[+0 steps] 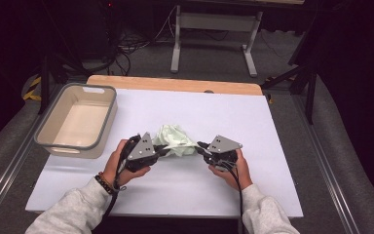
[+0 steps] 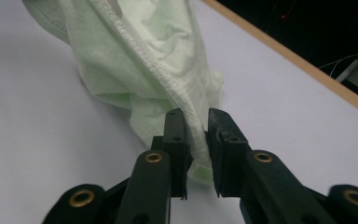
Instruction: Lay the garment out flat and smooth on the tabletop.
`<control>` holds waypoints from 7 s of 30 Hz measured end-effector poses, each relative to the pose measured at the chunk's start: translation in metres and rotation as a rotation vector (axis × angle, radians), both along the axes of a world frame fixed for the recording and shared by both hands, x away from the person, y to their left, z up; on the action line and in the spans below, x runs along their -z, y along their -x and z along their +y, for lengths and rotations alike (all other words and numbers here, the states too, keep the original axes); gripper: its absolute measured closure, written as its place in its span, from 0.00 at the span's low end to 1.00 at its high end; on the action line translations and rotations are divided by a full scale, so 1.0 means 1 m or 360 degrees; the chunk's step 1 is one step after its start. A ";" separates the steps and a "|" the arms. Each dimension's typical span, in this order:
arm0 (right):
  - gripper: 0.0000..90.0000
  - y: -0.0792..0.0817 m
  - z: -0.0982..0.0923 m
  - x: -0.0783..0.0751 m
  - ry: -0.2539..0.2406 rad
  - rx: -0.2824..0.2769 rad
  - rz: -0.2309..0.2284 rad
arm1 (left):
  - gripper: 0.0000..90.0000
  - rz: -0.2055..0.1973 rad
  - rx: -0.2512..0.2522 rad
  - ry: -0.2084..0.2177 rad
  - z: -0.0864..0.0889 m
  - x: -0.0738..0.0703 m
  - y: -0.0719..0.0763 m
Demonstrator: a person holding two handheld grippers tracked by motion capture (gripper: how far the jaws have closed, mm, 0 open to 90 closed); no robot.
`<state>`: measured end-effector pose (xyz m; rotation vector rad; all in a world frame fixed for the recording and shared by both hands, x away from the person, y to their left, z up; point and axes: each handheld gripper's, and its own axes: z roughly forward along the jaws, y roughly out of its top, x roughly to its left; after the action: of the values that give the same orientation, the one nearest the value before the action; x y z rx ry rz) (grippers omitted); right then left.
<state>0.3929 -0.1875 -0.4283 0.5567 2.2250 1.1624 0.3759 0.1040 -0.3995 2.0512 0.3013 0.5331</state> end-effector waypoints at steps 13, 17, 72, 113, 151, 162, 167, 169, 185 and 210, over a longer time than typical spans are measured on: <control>0.48 0.009 0.000 -0.009 -0.0065 -0.0067 0.0057 | 0.95 0.0025 -0.0089 0.0130 0.016 -0.009 -0.004; 0.41 0.010 0.005 -0.001 -0.0017 -0.0141 0.0129 | 0.95 0.0036 -0.0104 0.0146 0.017 -0.009 -0.005; 0.98 0.012 0.005 -0.085 -0.0191 0.0108 -0.0236 | 0.95 0.0003 -0.0126 0.0038 0.031 -0.020 -0.006; 0.93 0.099 0.001 0.001 0.0097 -0.0390 0.0193 | 0.47 0.0069 -0.0036 0.0184 0.058 -0.012 0.025; 0.99 0.085 -0.005 0.008 0.0136 -0.0332 0.0216 | 0.99 0.0375 -0.0001 -0.0073 -0.024 0.027 -0.070; 0.99 0.069 -0.019 -0.022 0.0146 -0.0221 0.0046 | 0.99 0.0288 -0.0146 -0.0040 0.009 0.010 -0.041; 0.99 0.061 -0.024 -0.007 0.0255 -0.0153 0.0106 | 0.98 0.0353 -0.0133 -0.0073 0.009 0.037 -0.024; 0.99 0.060 -0.025 0.001 0.0280 -0.0155 0.0153 | 0.97 0.0370 -0.0090 -0.0091 0.010 0.045 -0.020; 0.70 0.076 -0.045 0.013 0.0138 -0.0100 0.0262 | 0.67 0.0212 -0.0252 0.0318 0.050 0.021 -0.026; 0.60 0.041 -0.023 0.036 0.0058 0.0226 0.0487 | 0.57 0.0494 -0.0279 -0.0084 0.012 0.072 -0.103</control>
<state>0.3516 -0.2105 -0.4648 0.9141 2.4075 1.0176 0.4791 0.1163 -0.4714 2.1702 0.6623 0.3276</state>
